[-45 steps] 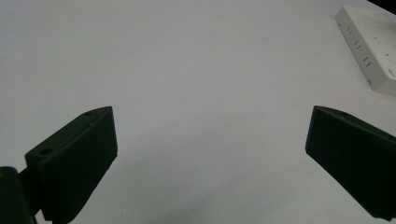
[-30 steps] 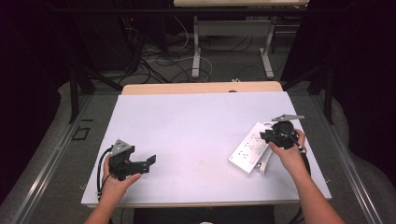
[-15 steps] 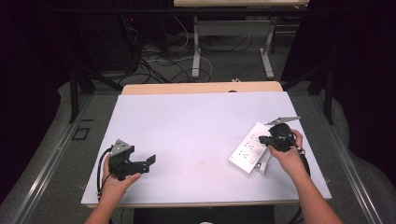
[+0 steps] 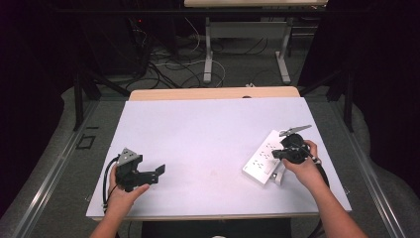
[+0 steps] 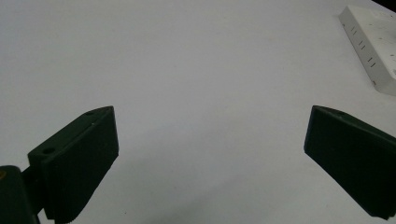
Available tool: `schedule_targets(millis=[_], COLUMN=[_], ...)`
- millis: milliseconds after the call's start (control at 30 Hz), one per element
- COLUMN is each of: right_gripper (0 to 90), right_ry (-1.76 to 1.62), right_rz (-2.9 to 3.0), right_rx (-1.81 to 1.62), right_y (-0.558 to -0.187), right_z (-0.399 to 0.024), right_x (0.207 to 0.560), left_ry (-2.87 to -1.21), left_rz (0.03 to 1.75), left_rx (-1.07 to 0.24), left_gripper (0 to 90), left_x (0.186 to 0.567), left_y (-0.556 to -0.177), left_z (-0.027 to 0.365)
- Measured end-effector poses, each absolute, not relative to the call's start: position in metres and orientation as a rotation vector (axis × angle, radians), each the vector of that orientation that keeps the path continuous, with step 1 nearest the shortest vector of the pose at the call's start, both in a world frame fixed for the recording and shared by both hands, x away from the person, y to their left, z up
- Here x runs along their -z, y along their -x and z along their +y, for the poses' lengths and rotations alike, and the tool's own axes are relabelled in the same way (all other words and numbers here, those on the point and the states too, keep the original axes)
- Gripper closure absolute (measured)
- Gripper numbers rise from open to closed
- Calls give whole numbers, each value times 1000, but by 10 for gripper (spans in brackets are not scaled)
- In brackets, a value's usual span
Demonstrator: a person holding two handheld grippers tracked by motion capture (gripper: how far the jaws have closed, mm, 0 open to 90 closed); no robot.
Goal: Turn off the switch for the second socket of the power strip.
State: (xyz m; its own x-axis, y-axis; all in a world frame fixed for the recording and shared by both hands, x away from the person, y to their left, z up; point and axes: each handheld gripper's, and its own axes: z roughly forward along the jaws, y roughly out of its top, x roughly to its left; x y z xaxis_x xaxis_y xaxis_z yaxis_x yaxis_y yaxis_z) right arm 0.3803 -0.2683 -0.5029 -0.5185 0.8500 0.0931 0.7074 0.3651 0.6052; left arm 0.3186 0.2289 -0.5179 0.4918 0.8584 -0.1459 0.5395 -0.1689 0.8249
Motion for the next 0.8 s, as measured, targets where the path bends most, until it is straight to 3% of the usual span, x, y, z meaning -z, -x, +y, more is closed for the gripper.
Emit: schedule_targets(millis=[800], right_gripper=[888], right_ry=[-1408], right_rz=[2499], right_rx=[-788], right_y=[-381], right_z=[-267], right_x=[508], left_ry=[-1847], left_rz=[1171], left_rx=[-435], left_gripper=[31], left_x=[518], left_y=[-318], left_z=[228])
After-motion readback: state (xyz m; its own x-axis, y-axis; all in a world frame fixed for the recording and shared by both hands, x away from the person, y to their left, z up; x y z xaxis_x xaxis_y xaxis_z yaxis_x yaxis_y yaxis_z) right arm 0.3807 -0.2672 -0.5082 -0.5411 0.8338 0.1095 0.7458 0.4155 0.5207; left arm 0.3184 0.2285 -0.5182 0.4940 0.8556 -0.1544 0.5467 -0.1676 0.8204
